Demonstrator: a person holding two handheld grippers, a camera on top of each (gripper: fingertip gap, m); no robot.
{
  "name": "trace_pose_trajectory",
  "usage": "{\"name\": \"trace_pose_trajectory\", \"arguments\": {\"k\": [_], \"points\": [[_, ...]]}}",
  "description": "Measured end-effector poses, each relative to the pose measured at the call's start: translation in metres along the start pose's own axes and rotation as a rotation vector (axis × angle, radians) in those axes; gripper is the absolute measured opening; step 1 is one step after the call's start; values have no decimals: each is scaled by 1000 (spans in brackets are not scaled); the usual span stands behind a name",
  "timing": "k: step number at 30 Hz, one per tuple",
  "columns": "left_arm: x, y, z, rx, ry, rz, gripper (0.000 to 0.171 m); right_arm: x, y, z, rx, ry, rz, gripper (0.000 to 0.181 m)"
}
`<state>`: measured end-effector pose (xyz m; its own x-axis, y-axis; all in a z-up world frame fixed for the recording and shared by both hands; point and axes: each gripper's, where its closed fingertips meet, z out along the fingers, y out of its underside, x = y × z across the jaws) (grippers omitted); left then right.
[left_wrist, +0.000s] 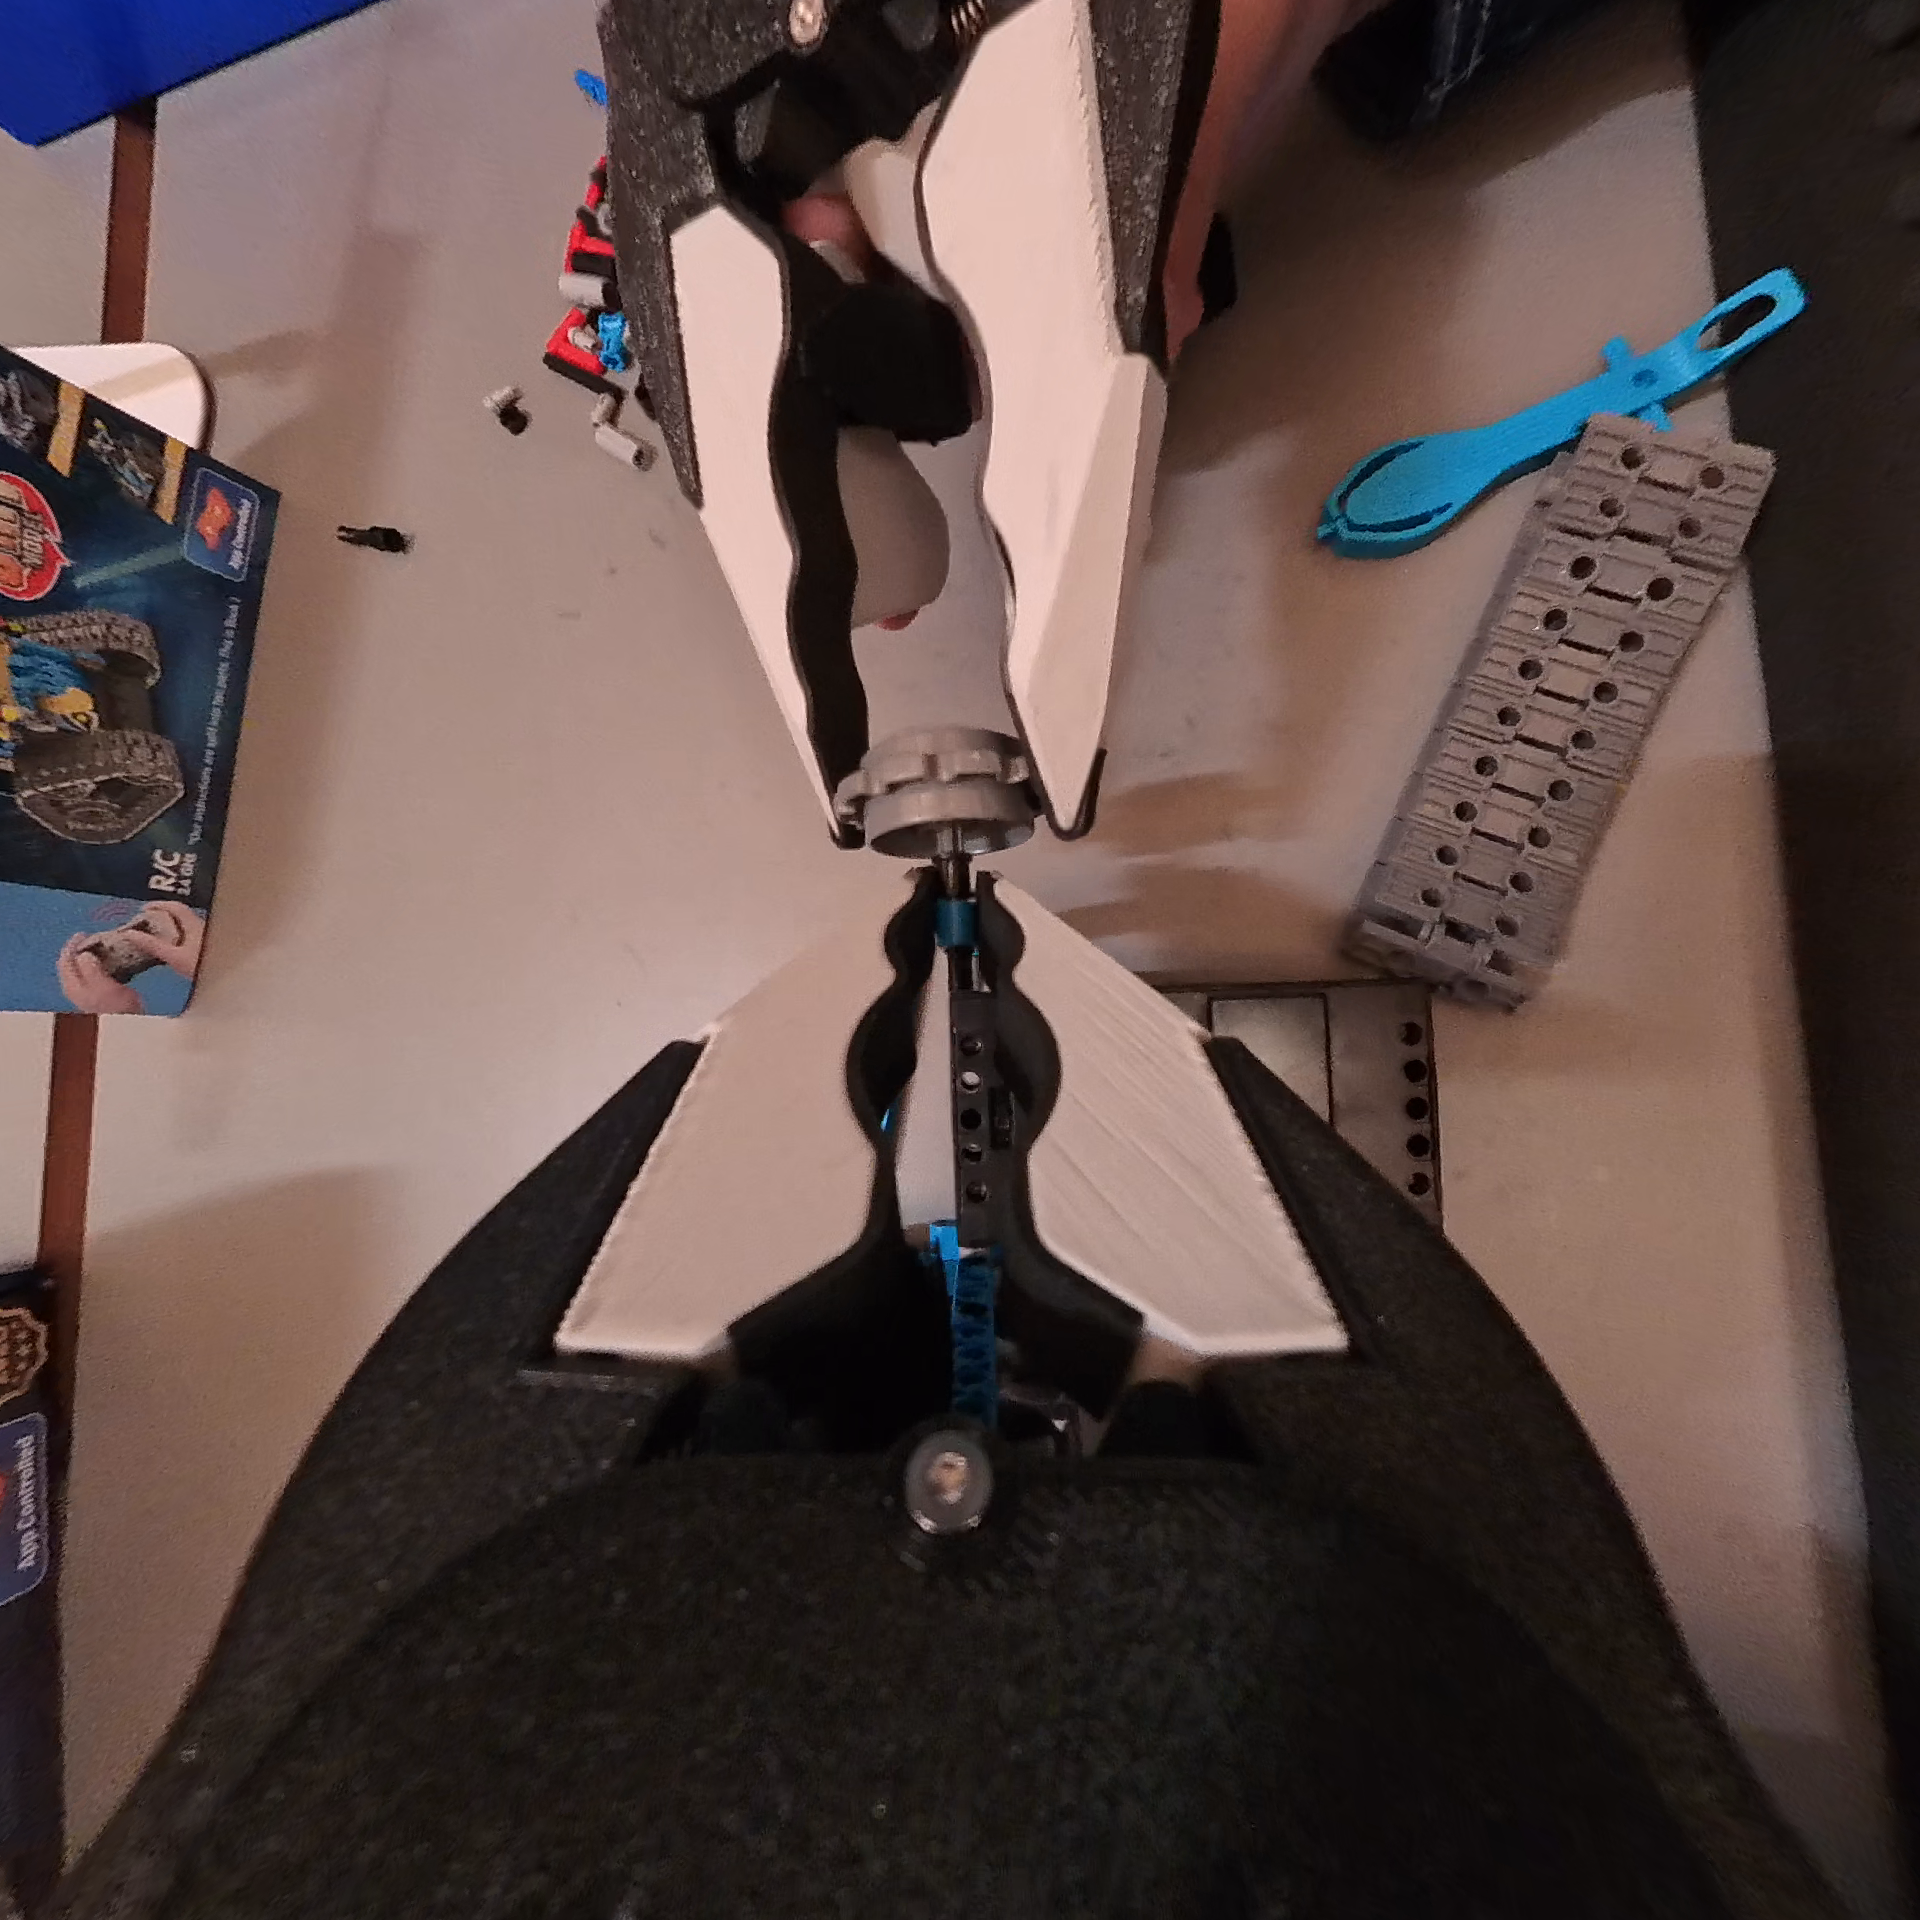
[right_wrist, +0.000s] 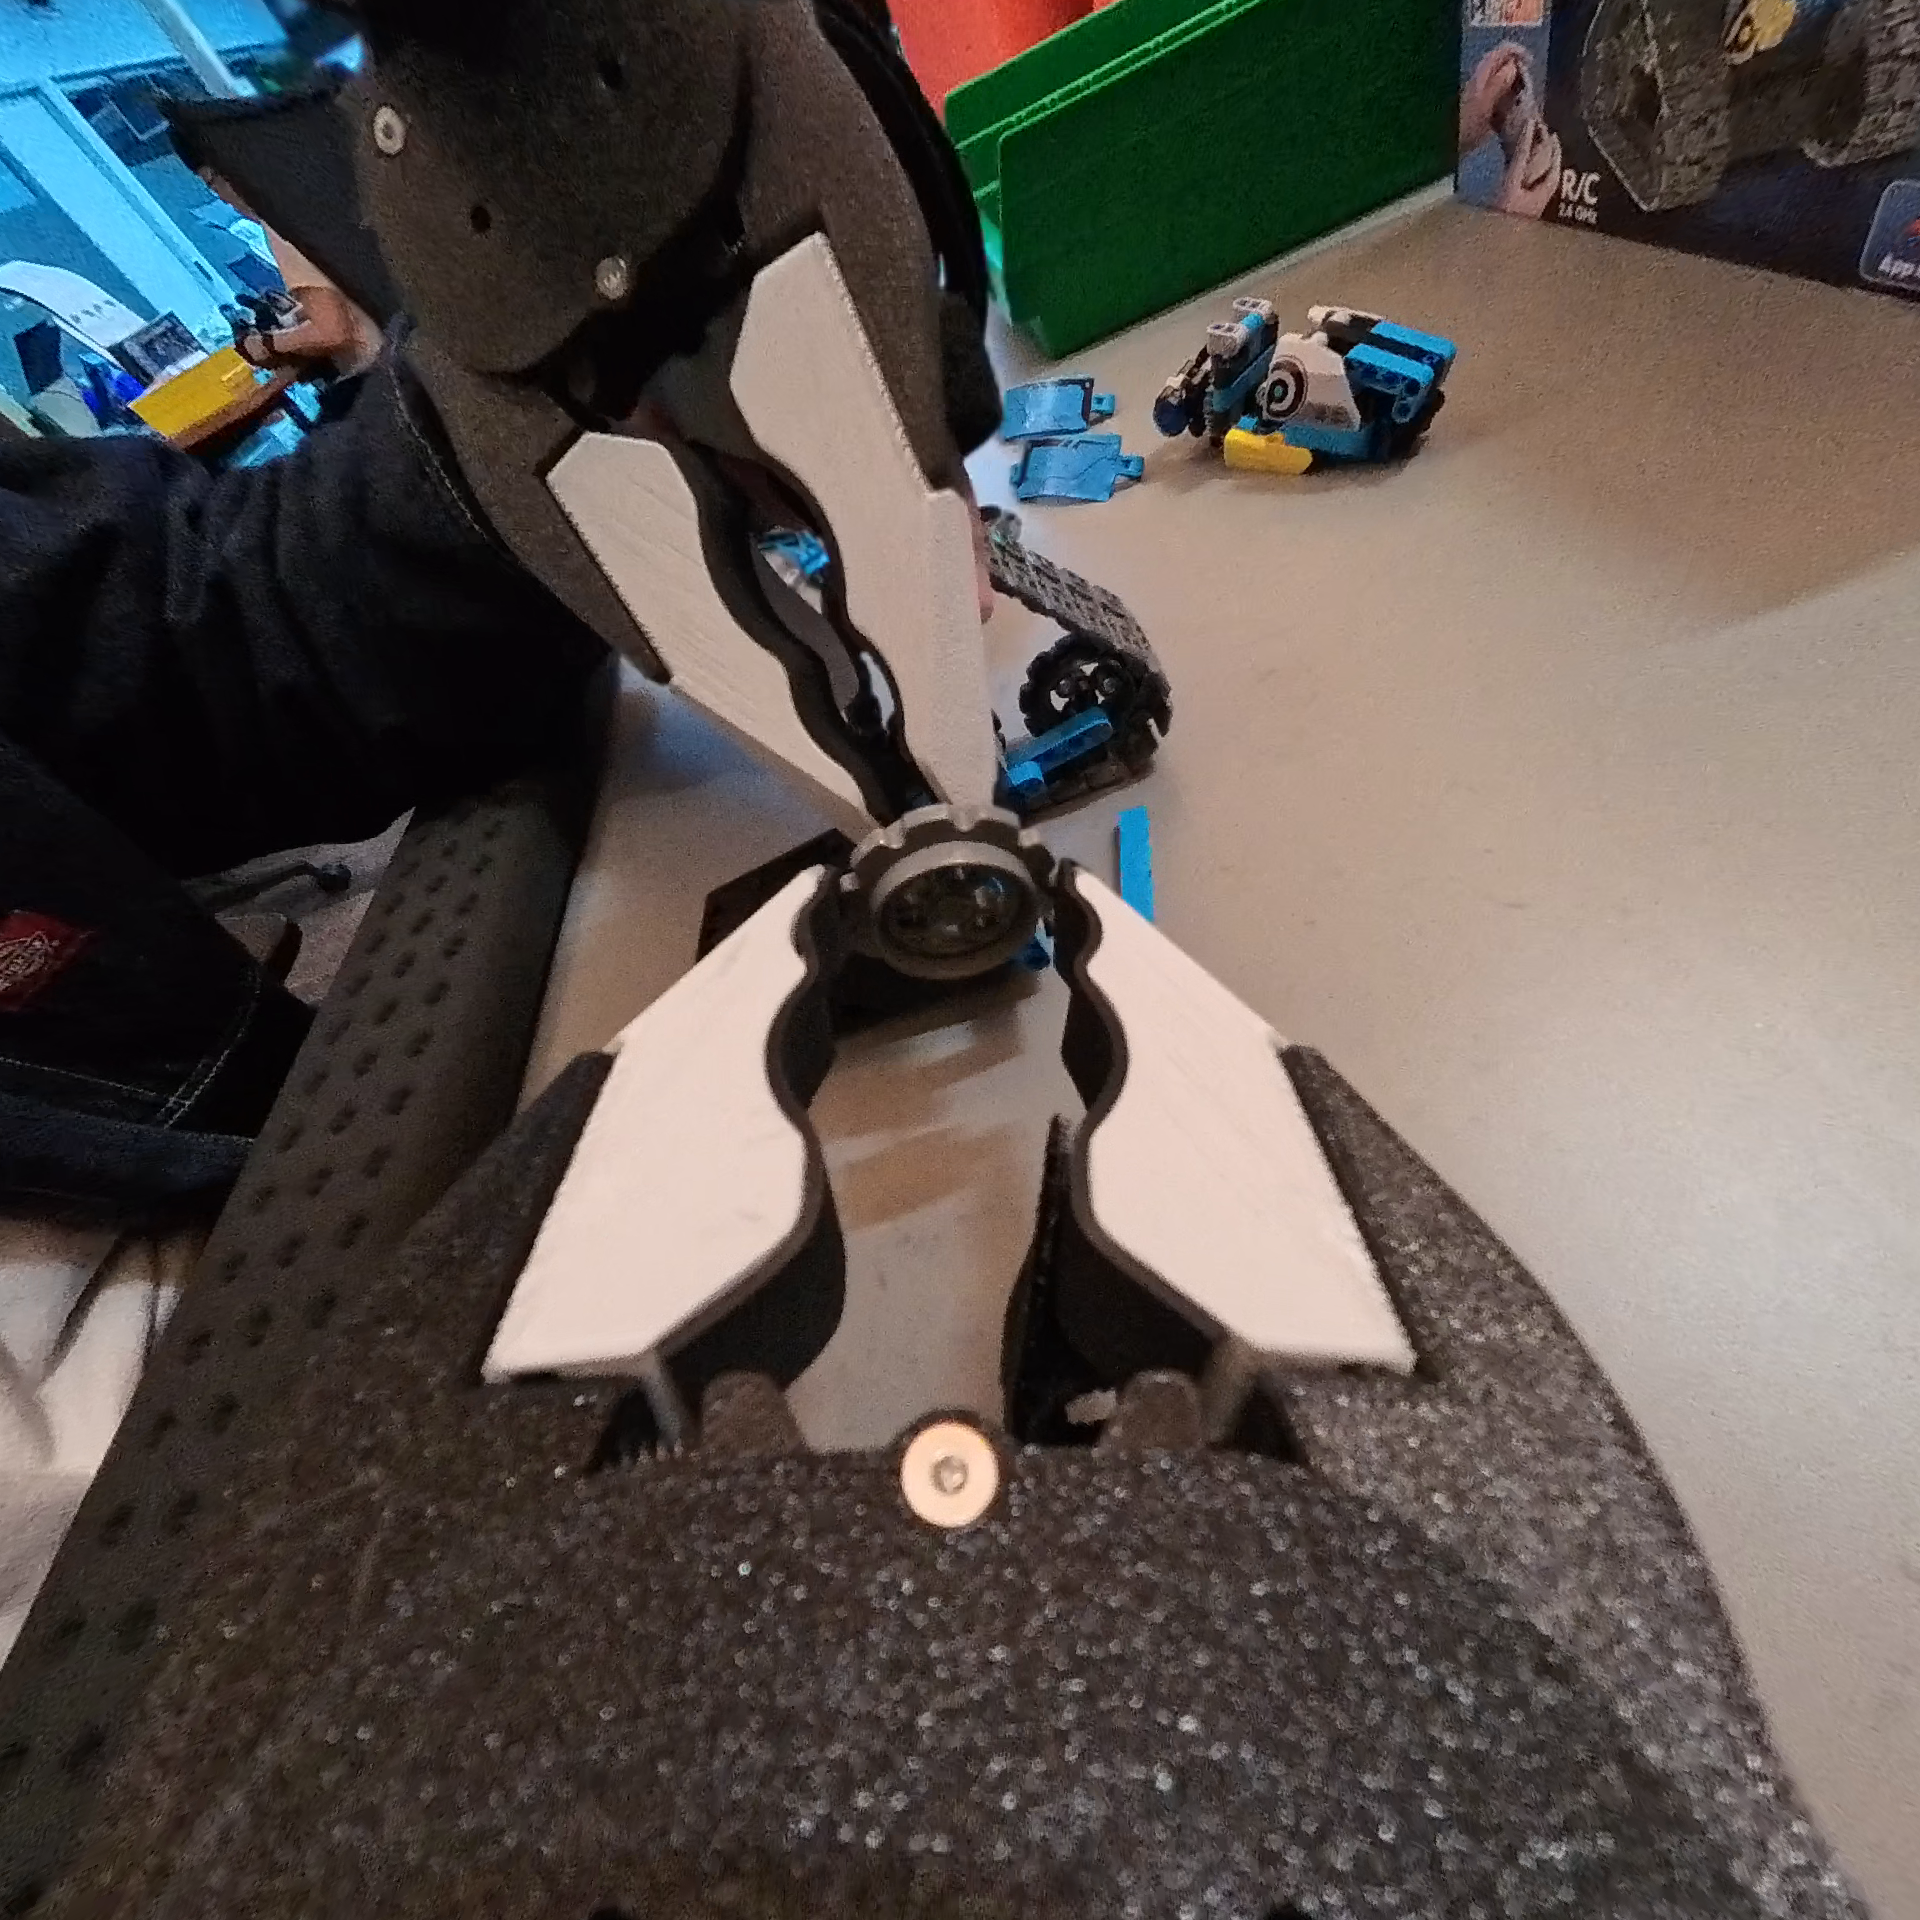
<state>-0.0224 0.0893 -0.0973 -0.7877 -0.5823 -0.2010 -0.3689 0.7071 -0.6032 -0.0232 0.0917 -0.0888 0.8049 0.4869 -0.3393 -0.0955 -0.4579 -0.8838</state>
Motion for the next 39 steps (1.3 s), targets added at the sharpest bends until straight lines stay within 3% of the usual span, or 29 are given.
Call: {"name": "trace_pose_trajectory", "arguments": {"k": [5,16,22,35,39], "points": [[0,-8,-3,43,-10,13,5,1,1,0,-17,34,-32,39],[-2,-8,7,-47,-124,131,5,5,7,-2,-55,82,-63,39],[7,-12,-4,67,-23,80,4,-7,2,-5,-42,39,-78,39],[8,-10,0,33,-41,108,3,-6,7,-6,-27,30,-53,35],[0,-8,-4,51,-74,115,4,-13,-3,-5,61,-52,24,58]]}}
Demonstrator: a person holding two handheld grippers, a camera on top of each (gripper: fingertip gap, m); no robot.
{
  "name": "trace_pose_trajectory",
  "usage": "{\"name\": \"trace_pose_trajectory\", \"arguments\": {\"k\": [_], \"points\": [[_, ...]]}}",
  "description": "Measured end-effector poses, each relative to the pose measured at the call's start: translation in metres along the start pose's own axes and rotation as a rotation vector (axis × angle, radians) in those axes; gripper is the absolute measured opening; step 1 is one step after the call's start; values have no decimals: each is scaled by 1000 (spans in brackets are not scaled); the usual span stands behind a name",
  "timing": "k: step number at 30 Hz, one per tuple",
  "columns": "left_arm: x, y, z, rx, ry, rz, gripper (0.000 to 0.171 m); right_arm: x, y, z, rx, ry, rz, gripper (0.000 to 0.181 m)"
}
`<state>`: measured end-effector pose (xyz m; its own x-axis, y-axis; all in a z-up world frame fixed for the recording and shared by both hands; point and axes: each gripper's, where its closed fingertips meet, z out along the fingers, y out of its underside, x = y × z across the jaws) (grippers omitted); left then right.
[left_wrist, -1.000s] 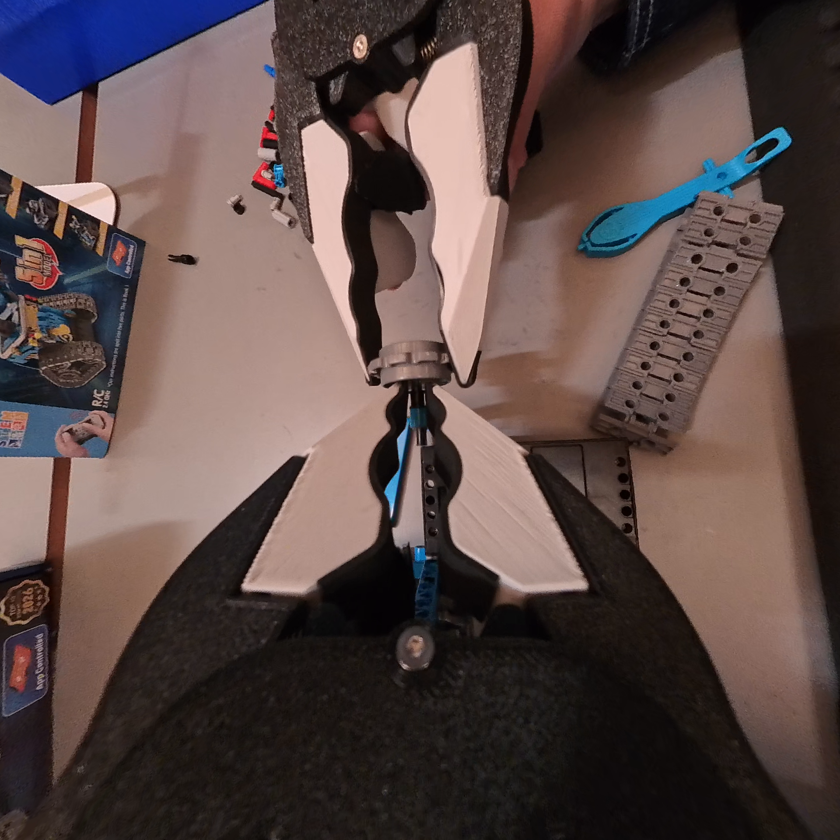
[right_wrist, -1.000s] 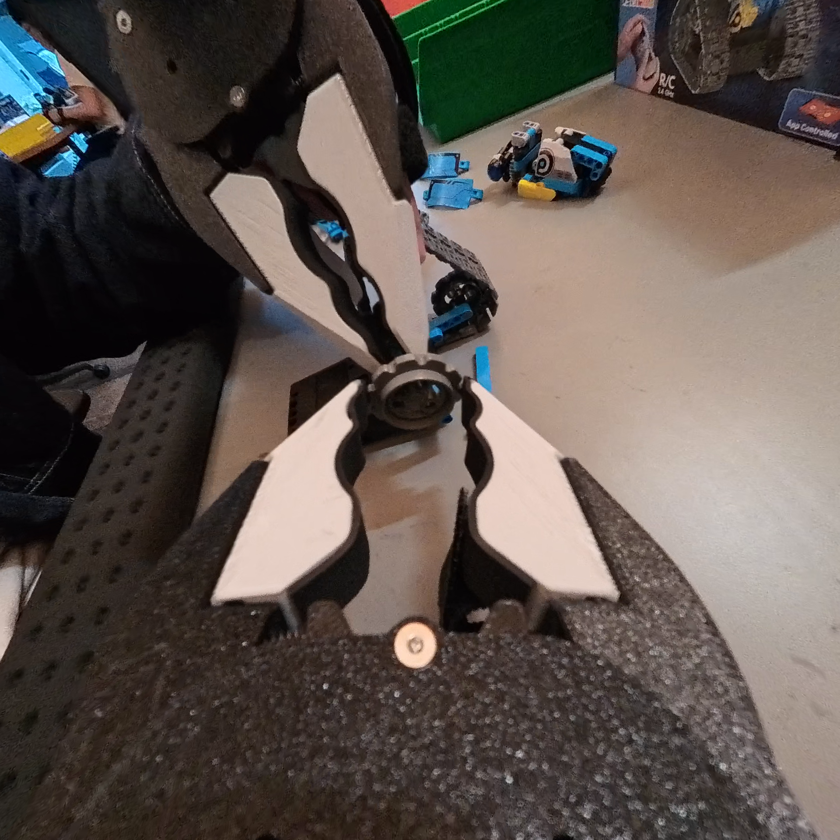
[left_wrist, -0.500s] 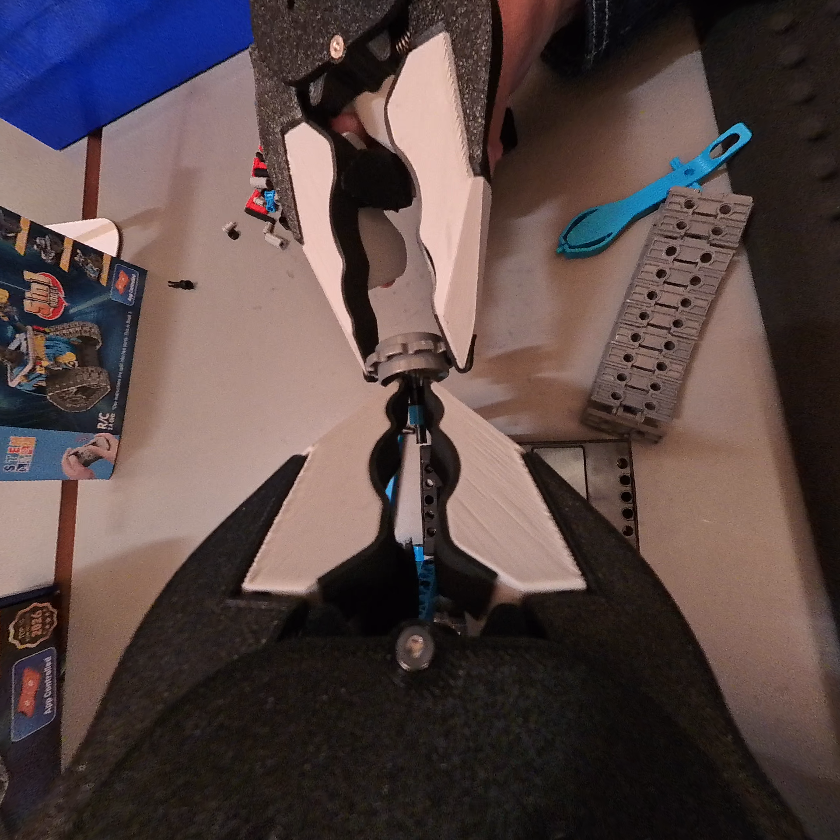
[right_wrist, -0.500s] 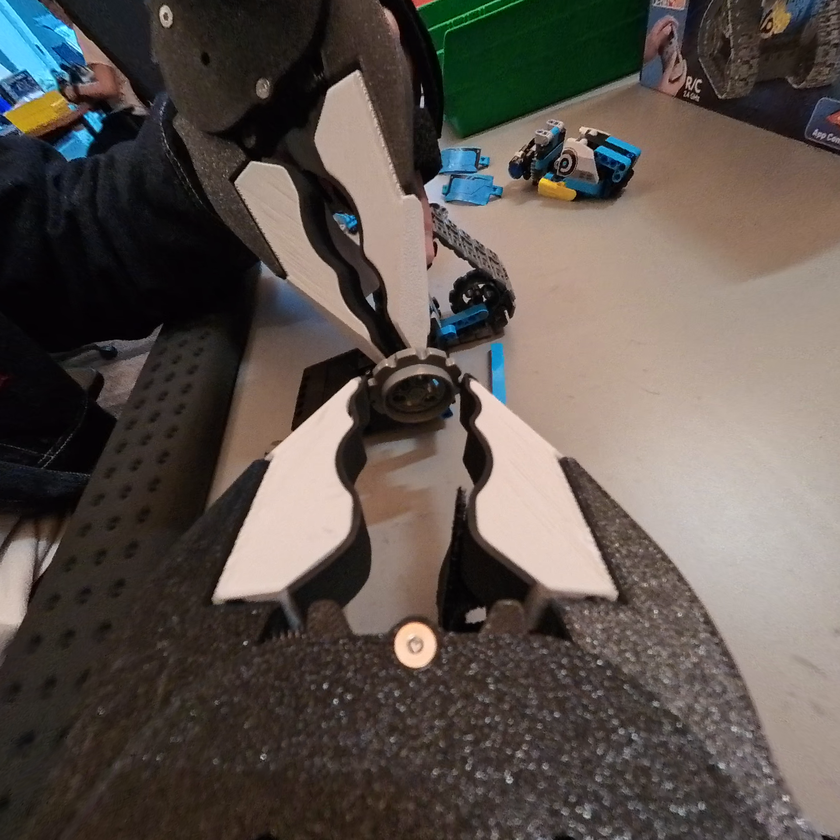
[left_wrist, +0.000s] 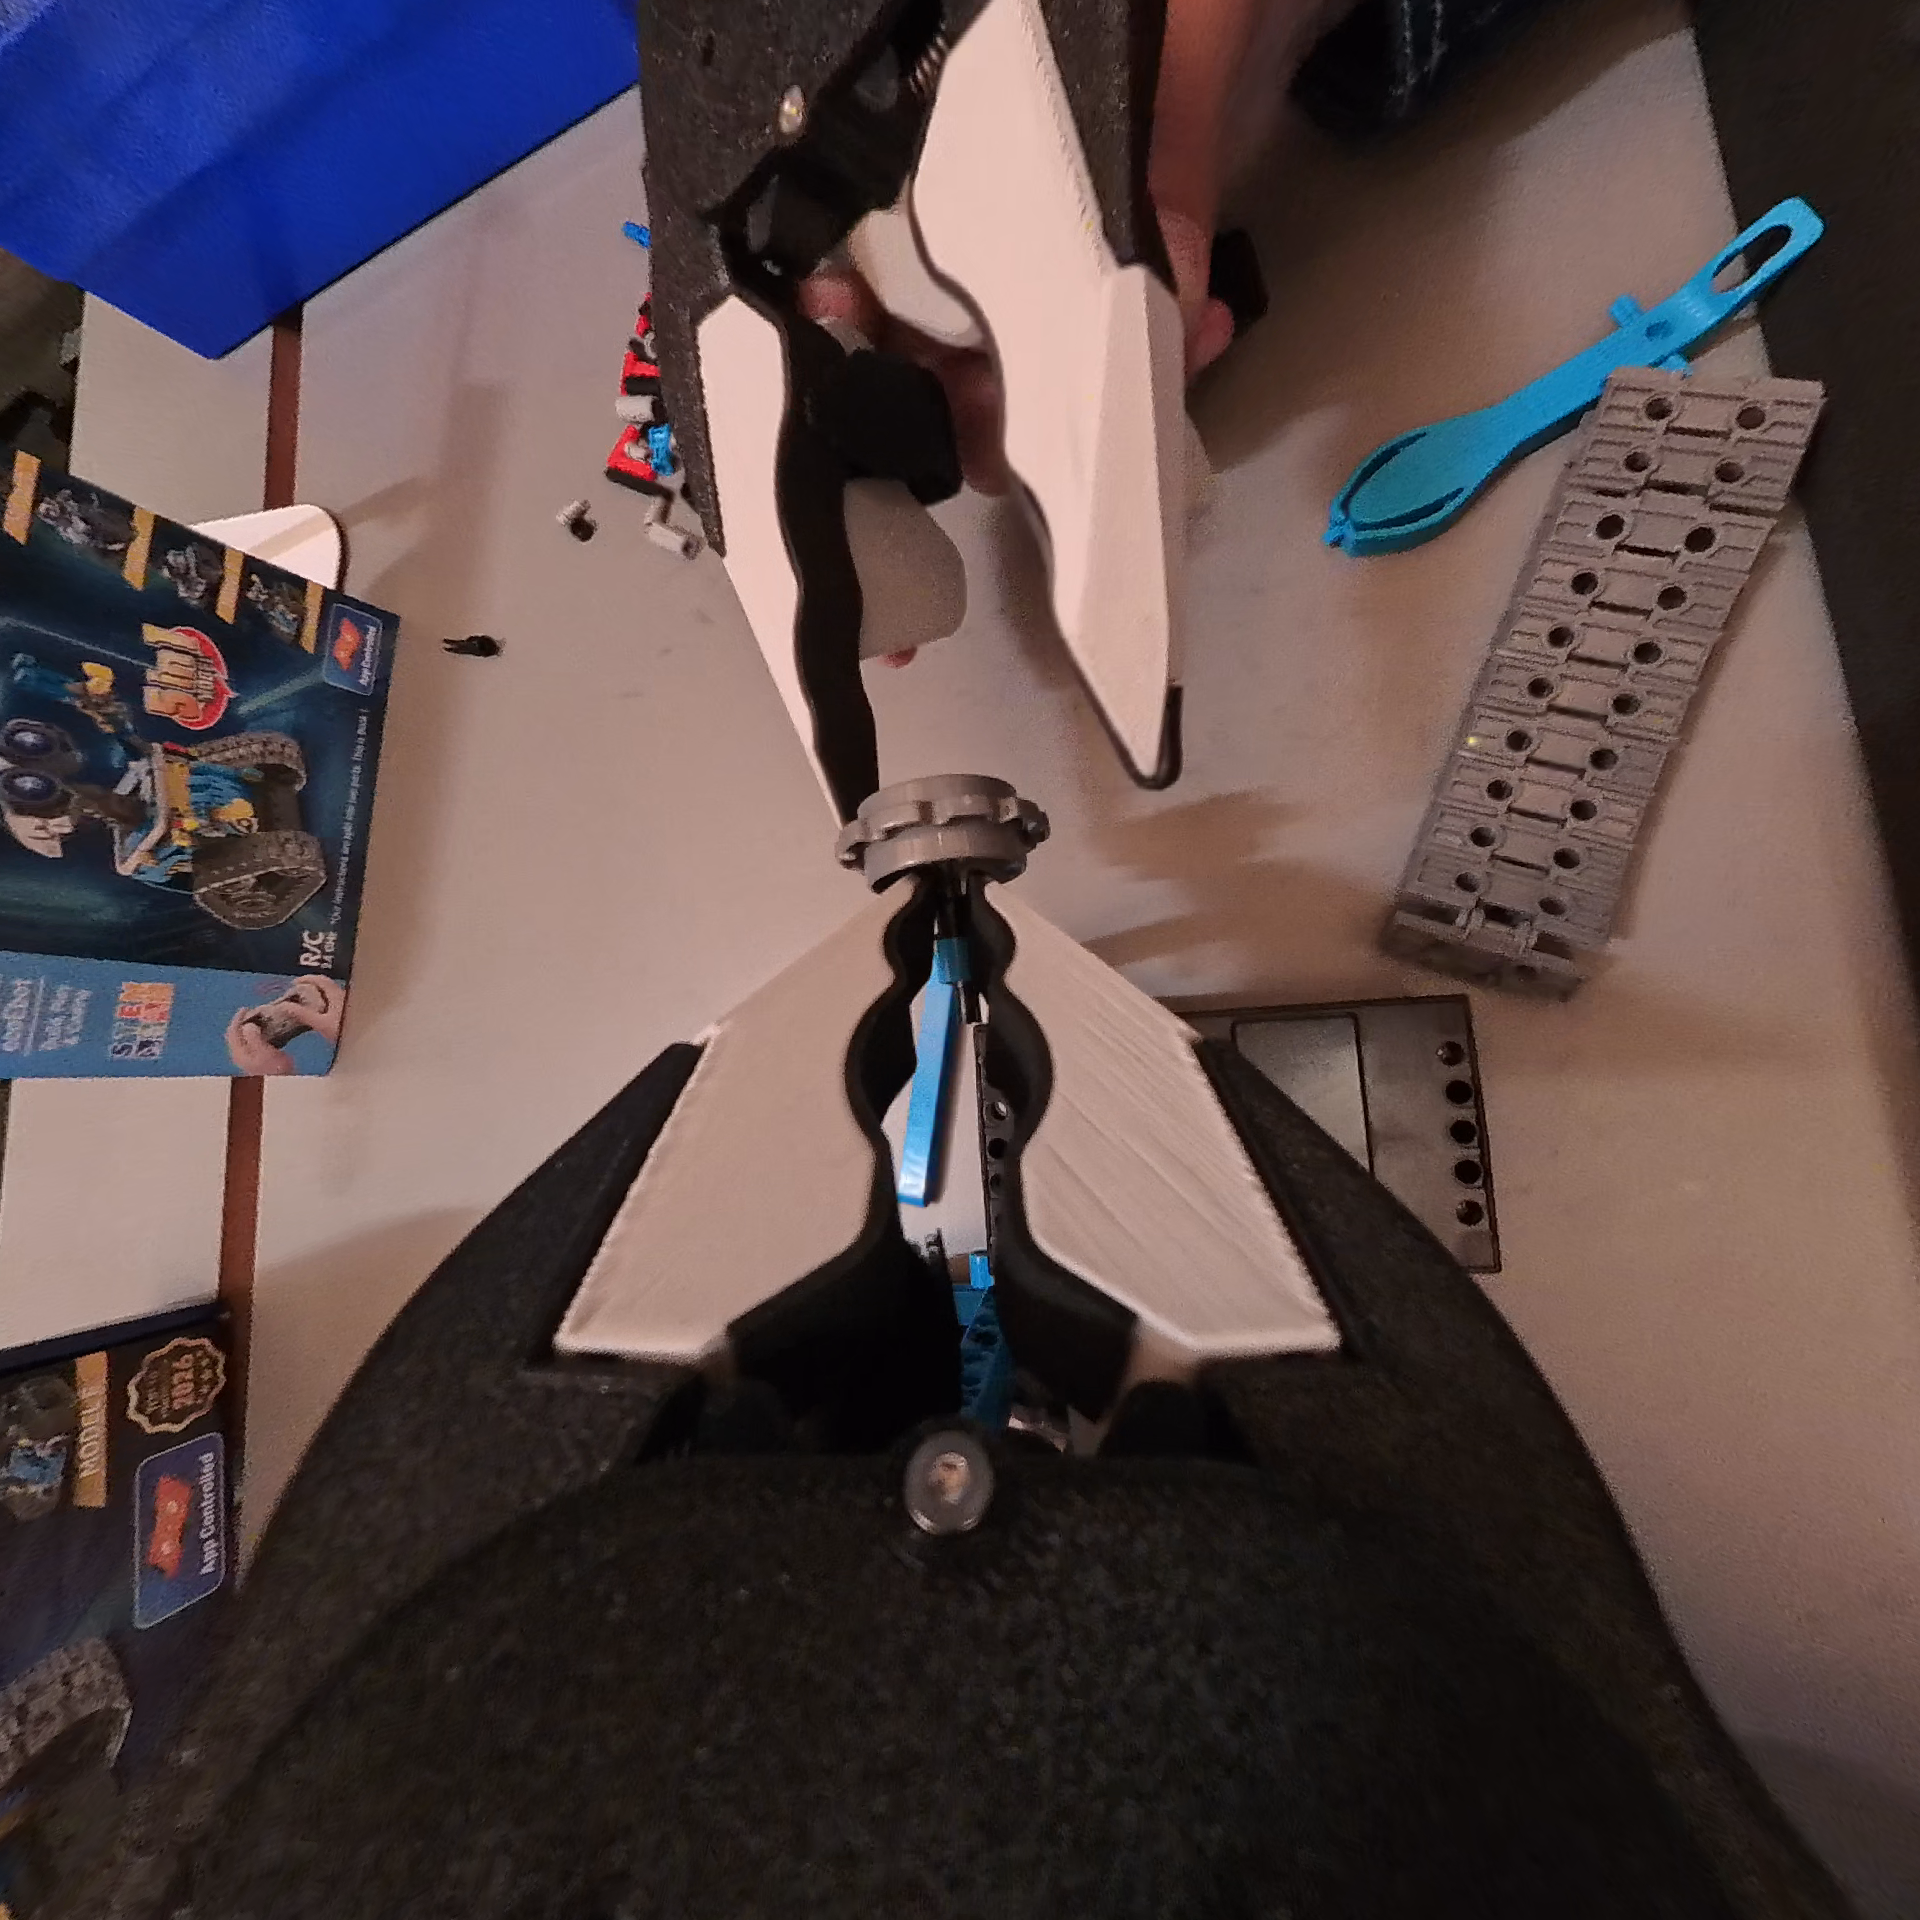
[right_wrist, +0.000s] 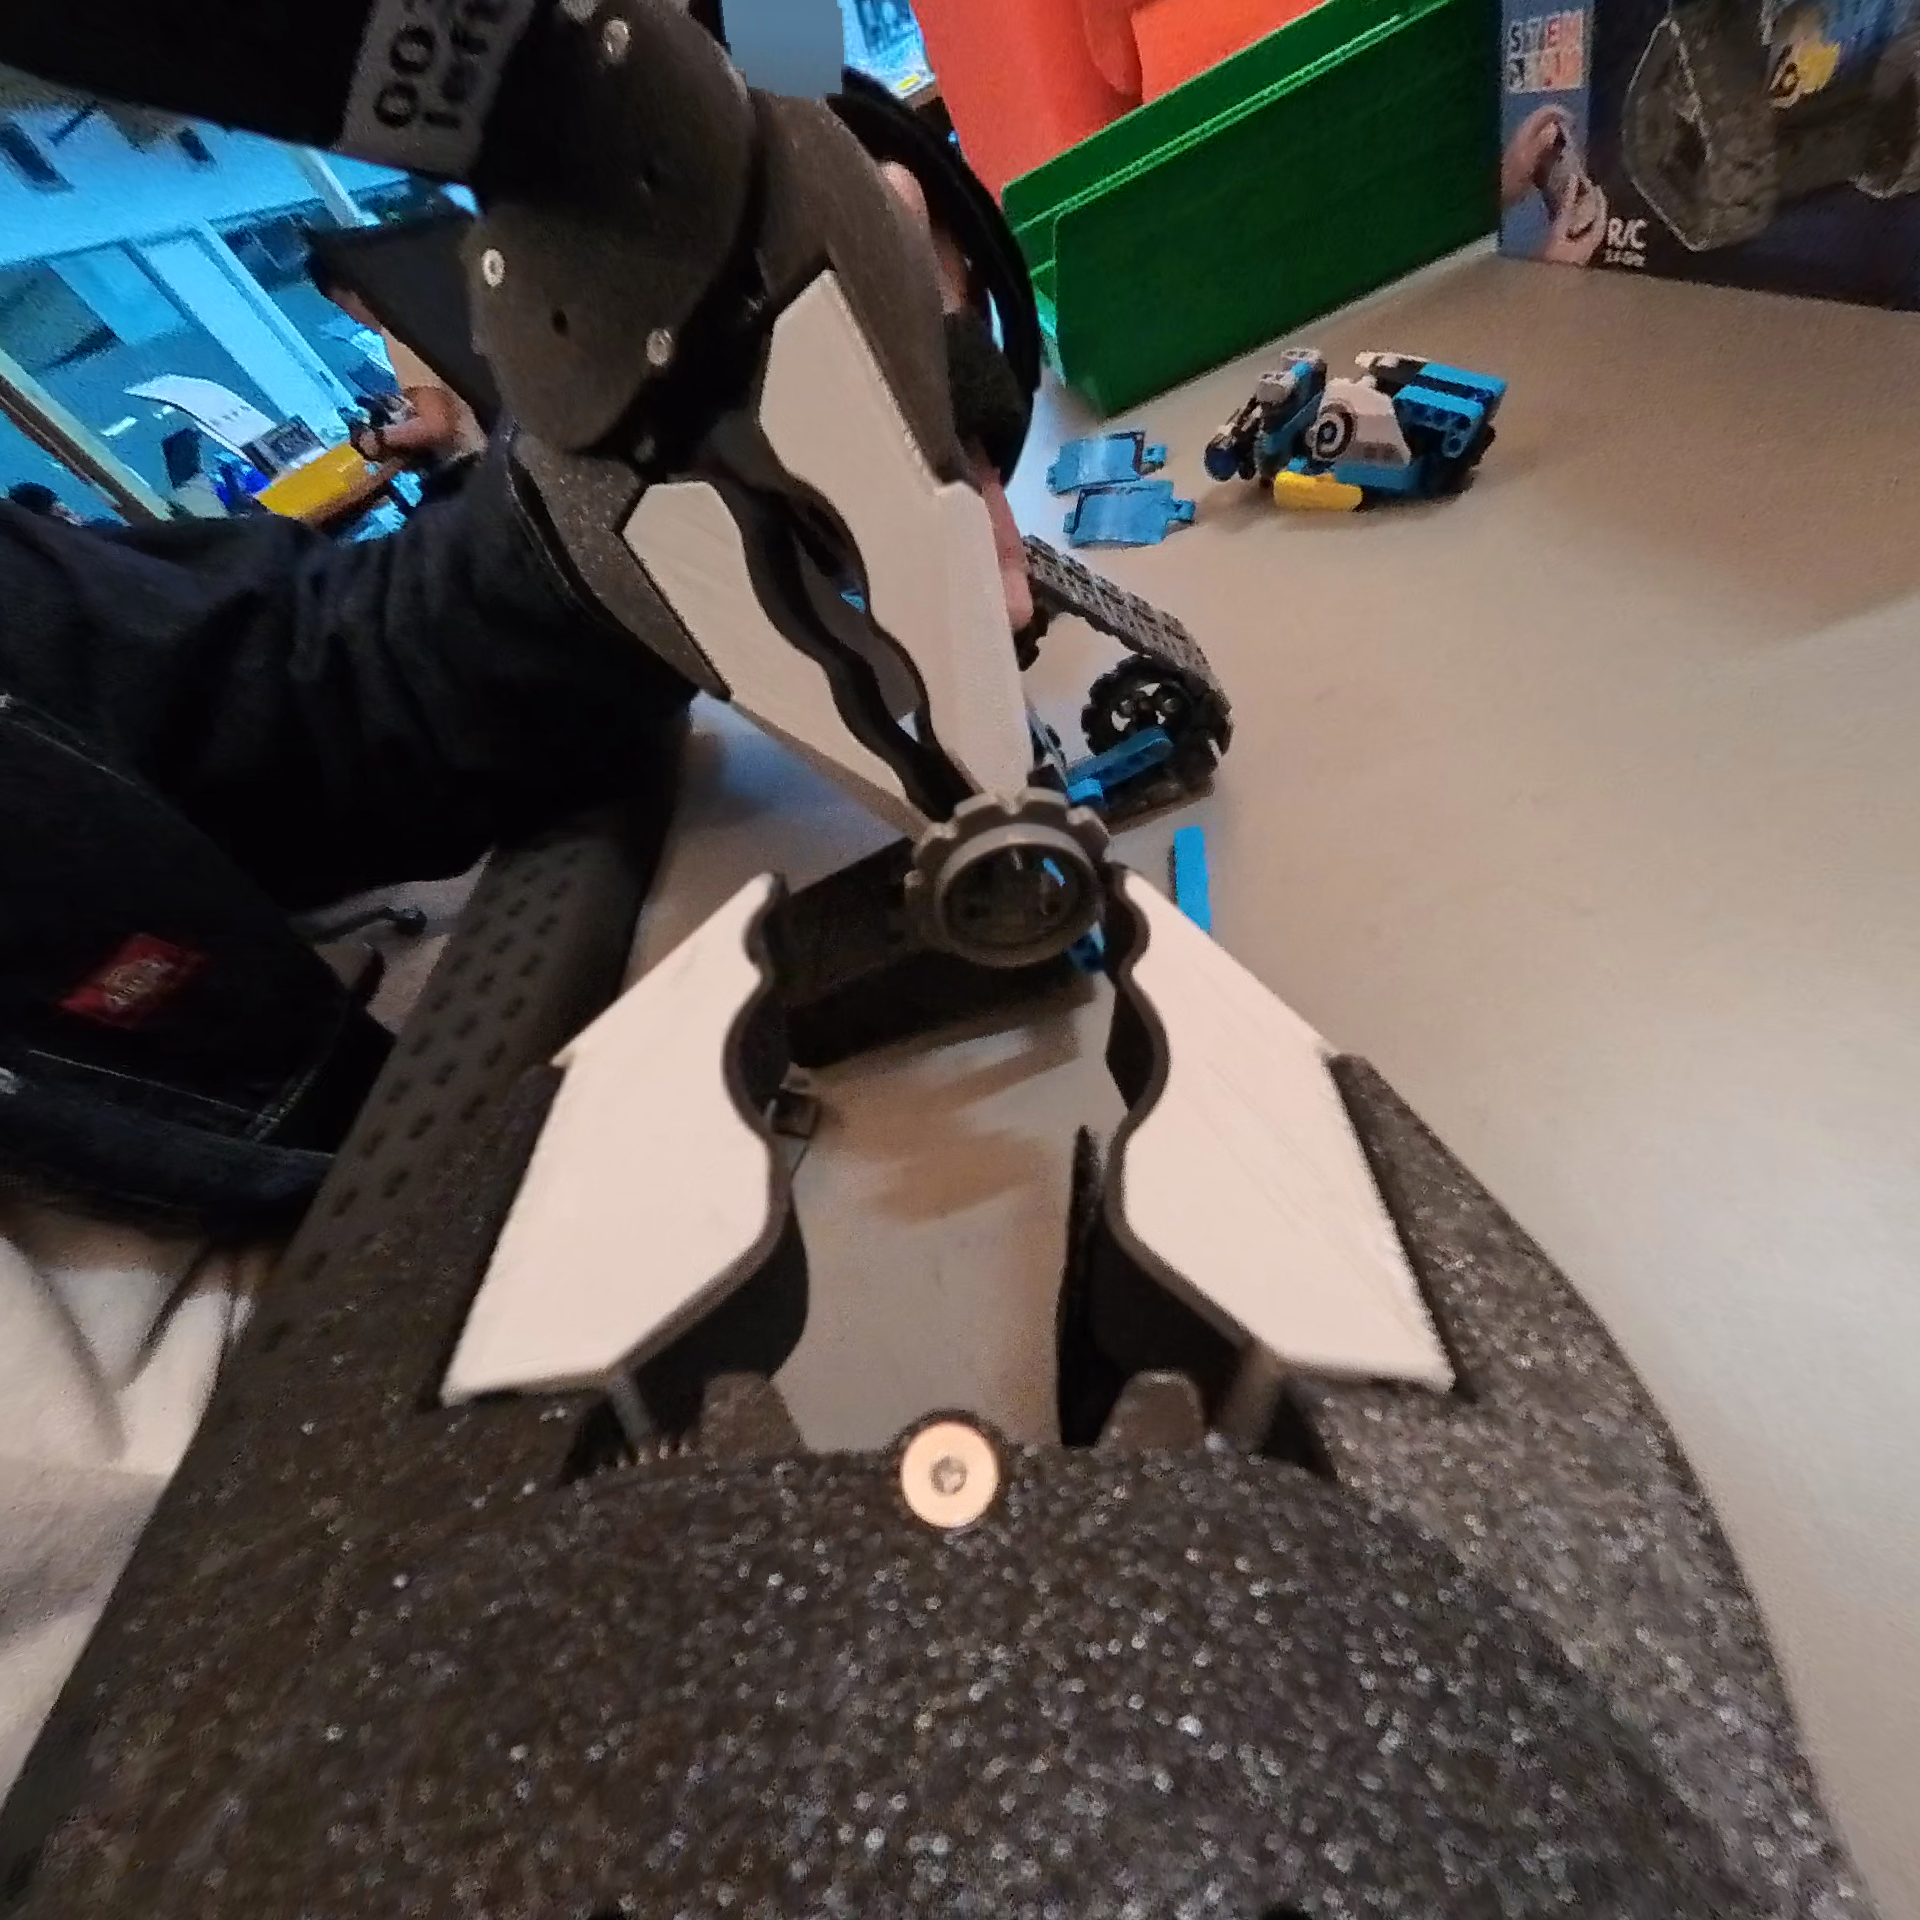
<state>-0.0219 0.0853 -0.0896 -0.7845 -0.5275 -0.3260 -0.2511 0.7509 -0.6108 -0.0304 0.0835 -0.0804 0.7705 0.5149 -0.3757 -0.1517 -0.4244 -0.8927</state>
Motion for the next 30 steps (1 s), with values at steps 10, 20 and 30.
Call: {"name": "trace_pose_trajectory", "arguments": {"k": [10,20,30], "points": [[6,-4,0,30,31,18,4,13,9,3,-188,337,-537,74],[17,-8,1,54,90,15,4,5,11,15,-236,332,-628,45],[0,47,10,-152,-8,-22,0,26,23,-16,-268,398,-483,44]]}}
